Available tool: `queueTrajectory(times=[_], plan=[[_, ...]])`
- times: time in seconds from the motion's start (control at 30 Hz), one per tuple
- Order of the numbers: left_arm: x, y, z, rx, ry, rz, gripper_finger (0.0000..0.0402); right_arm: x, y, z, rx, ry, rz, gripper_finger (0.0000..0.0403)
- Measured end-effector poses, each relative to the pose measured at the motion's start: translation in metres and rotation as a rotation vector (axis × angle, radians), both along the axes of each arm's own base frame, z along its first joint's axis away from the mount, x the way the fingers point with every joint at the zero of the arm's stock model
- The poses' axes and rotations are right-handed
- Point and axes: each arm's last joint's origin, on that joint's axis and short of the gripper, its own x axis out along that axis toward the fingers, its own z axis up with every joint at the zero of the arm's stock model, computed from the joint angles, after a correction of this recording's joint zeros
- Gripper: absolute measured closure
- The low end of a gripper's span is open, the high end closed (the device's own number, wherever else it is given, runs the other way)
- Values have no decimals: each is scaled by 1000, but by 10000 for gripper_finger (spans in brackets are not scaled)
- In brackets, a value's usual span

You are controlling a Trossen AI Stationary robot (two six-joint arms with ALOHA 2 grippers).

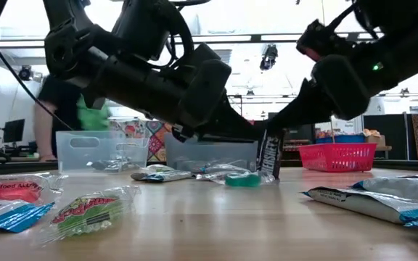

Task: Organize candy in baskets
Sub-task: Put the brown chocolate bar into the transparent bin

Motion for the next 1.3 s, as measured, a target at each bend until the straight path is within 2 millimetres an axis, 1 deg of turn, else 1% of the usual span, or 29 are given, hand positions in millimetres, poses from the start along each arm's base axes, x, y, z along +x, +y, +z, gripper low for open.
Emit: queueTrajectory(times=[0.1,0.23,0.33,0.4,0.47,0.53,0.73,0.8,0.87,0.97,1.03,1.17,1.23,1.3], plan=[[1,-1,-4,-6,-2,-27,264,2,5,4,-33,-2,25,395],[4,0,-6,-16,-38,-24,226,5,9,9,-69,-4,53,395],[4,0,-7,-10,-48,-29,215,8,10,12,-84,-9,62,395],[4,0,-6,6,-56,-36,216,9,10,14,-92,-11,66,395],[5,0,-6,23,-55,-41,229,11,11,15,-102,-12,71,394],[4,0,-6,33,-52,-44,253,12,11,17,-109,-15,74,394],[4,0,-8,39,-33,-45,367,13,12,18,-102,-21,71,394],[3,0,-10,44,-9,-46,392,12,12,17,-68,-26,55,394],[2,0,-12,49,13,-47,393,12,10,15,-15,-25,22,394],[1,0,-16,66,61,-52,392,9,1,7,82,22,-73,394],[-1,1,-20,69,101,-51,398,6,-6,0,174,76,-146,394],[-1,0,-27,55,112,-45,400,2,-23,-10,377,125,-305,394],[-1,0,-33,55,125,-41,401,3,-27,-11,422,139,-315,391],[1,0,-35,53,124,-40,401,4,-30,-11,467,146,-309,382]])
